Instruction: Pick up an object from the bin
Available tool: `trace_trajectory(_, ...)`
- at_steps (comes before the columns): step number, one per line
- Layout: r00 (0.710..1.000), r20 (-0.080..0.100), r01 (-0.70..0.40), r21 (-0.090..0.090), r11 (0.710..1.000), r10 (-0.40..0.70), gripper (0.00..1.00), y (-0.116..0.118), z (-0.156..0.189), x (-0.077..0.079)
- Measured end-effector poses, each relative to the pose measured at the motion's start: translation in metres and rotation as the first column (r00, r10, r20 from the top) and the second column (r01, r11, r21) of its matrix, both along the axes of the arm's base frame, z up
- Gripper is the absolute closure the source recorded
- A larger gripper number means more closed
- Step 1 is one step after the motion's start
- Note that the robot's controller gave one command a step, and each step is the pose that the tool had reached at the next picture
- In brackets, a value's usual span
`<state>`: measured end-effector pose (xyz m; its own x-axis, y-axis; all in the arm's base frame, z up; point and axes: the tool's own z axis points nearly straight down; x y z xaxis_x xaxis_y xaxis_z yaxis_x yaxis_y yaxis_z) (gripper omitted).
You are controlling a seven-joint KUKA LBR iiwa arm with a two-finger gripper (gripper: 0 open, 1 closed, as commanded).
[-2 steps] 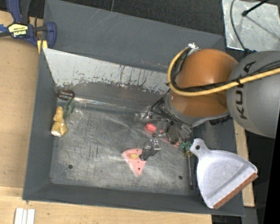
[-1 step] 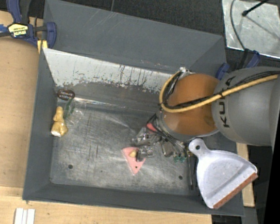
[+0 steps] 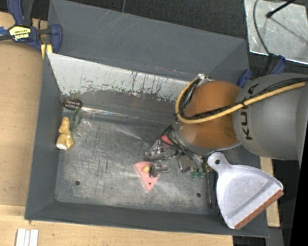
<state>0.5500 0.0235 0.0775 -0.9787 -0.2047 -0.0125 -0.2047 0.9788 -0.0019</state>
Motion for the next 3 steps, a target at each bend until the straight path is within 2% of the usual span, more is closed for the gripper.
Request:
trace_trajectory(1,1.000,-0.014,-0.026,0.001,1.000,0.026,1.00,-0.026,0.038,-0.003)
trace_trajectory(2,0.992,-0.009,-0.125,0.000,0.992,0.125,0.00,-0.015,0.087,-0.023)
trace_trajectory(3,0.992,-0.009,-0.124,0.000,0.992,0.124,0.00,-0.015,0.087,-0.023)
